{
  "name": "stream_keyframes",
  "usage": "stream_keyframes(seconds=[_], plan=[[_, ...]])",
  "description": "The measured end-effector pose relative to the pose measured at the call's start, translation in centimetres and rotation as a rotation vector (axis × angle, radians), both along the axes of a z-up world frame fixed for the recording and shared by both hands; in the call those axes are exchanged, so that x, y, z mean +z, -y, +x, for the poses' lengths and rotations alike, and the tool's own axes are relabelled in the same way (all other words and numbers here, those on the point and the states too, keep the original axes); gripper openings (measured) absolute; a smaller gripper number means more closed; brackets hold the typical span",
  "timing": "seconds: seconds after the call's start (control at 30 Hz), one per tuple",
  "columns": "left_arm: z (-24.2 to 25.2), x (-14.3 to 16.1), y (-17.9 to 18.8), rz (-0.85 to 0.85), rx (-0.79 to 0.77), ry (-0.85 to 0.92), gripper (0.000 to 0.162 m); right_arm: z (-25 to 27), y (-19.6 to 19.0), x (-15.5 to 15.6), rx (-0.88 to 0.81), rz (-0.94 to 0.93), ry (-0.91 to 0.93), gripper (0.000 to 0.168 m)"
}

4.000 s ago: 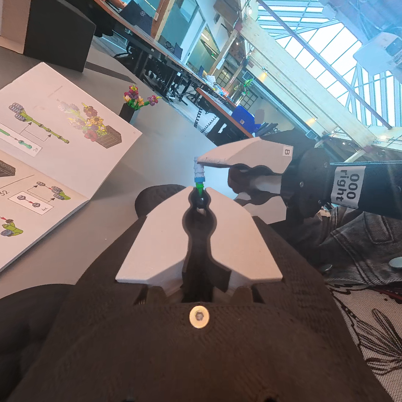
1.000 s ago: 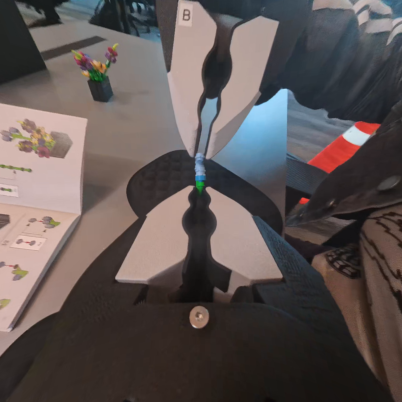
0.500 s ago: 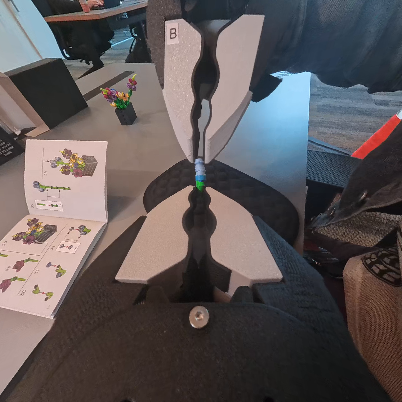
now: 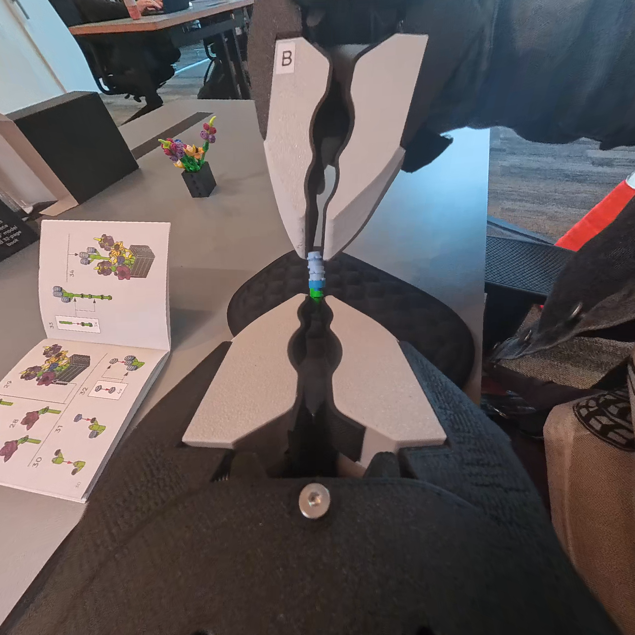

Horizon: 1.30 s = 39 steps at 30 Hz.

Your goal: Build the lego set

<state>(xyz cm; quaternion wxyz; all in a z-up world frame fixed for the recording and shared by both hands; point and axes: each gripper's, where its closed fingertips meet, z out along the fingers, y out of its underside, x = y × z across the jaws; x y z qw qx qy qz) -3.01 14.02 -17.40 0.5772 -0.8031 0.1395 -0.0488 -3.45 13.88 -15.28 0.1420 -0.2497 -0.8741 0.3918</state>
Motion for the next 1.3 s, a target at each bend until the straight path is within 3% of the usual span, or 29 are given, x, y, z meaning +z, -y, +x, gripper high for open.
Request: stream_keyframes(seconds=[0.7, 0.77, 0.83, 0.93, 1.03, 1.3], plan=[[-0.1, -0.8, -0.1, -0.063, -0.01, 0.043, 0.005, -0.4, 0.2, -0.5, -0.042, 0.04, -0.059, 0.006], [-0.5, 0.6, -0.2, -0.013, -0.028, 0.185, 0.006, -1.0, 0.1, 1.2, -0.072, 0.006, -0.165, 0.009], [-1.5, 1.9, 0.1, 0.01, -0.063, 0.432, 0.006, -1.5, 0.2, 3.4, -0.106, -0.088, -0.286, 0.039], [-2.6, 3.7, 0.6, 0.036, -0.161, 0.825, 0.006, -2.4, 0.3, 4.4, -0.146, -0.122, -0.494, 0.054], [-2.3, 4.0, 1.0, 0.006, -0.223, 0.912, 0.006, -3.4, 1.4, 3.5, -0.126, -0.058, -0.634, 0.052], [-2.0, 5.0, 1.5, 0.019, -0.294, 1.142, 0.005, -4.5, 2.8, 3.2, -0.099, 0.004, -0.722, 0.042]])
